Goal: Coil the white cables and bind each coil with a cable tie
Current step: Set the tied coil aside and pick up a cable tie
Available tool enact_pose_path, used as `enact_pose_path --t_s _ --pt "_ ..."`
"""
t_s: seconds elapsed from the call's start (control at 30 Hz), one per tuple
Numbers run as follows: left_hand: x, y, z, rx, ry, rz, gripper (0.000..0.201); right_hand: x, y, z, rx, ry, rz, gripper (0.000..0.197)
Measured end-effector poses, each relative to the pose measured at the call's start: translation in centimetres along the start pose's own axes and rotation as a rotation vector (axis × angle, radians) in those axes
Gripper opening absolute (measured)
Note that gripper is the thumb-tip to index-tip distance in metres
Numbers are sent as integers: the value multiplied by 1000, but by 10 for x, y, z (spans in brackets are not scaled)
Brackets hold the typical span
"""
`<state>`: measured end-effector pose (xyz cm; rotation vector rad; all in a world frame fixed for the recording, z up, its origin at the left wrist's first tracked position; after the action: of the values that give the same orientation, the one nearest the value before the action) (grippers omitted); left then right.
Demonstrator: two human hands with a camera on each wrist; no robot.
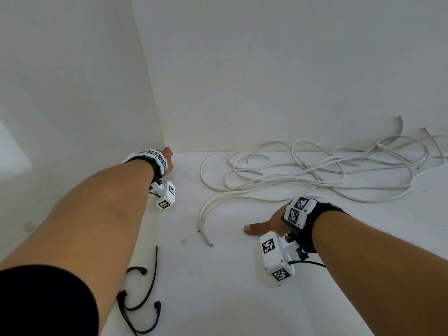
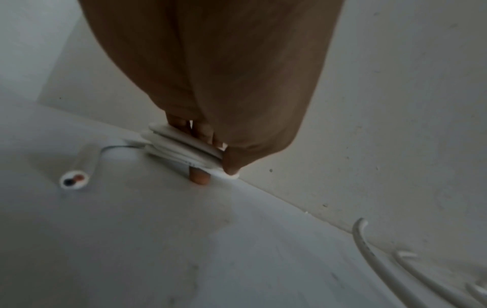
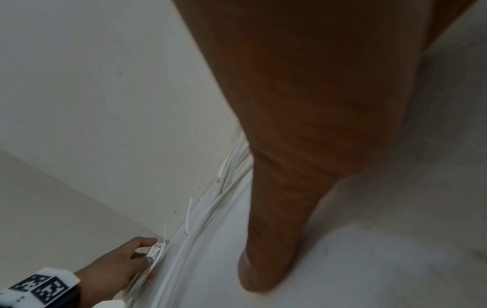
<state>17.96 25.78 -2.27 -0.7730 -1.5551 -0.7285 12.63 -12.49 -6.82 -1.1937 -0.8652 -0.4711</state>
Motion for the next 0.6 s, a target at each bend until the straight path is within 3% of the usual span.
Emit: enact_pose_path --t_s 0.17,0.3,0.4,0.53,0.6 --pt "12 -4 -3 -118 45 11 40 2 -4 -1 1 -2 -14 91" --pt "20 -9 3 -107 30 -52 19 3 -6 -4 -1 29 -1 88" --pt "24 -17 5 -94 31 -95 17 1 -7 -4 -2 48 42 85" --pt "53 -33 -5 -144 -148 -230 13 -1 -6 -4 10 76 53 85" --pt "64 -49 -28 -249 -242 -203 7 -1 -5 -3 15 63 41 86"
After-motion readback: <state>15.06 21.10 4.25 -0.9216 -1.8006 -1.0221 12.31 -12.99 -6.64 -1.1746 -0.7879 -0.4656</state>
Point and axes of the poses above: each hand's wrist, its own y-axis towards the middle knuckle, its own x-axis out of the back of the hand, z = x × y, the point moved 9 cm from there along y, towards the middle knuckle, and after that the axes turned 1 degree about -z, right-handed, at the moved point
